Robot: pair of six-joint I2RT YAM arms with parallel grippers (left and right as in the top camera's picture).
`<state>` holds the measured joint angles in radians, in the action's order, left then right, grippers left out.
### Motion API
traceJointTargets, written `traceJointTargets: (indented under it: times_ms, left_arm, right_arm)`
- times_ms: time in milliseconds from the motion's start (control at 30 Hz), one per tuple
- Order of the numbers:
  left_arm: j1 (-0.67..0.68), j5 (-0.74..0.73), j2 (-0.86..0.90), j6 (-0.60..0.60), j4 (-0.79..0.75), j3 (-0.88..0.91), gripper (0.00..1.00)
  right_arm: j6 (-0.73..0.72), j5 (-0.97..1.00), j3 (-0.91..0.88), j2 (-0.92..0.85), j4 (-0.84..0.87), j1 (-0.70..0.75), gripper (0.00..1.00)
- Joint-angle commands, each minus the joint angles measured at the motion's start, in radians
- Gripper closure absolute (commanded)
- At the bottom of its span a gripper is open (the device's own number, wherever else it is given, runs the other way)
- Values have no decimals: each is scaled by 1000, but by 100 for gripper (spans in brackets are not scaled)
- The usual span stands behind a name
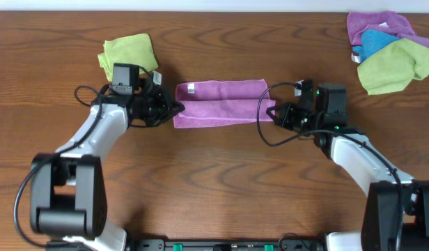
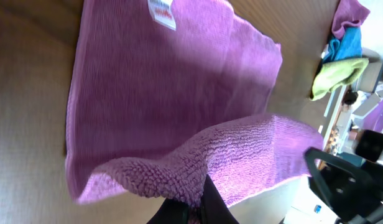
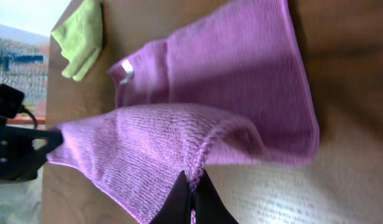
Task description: Fold the cloth
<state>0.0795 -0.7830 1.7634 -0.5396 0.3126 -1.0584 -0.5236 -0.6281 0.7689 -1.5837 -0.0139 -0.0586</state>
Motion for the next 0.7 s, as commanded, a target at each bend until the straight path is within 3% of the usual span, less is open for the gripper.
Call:
traceJointTargets:
  times_ms: [0,333,667]
  left_arm:
    - [-3,-16,59,43,9,-71,94]
    - [-2,7,219,116,109,-288,94]
    - [-2,9,293,145,145,-372,94]
  right_arm:
    - [1,27,60,-31,6,-6,98]
    - [5,48,173,-179,3,-6,98]
    - [5,49,256,-261,-5,-5,98]
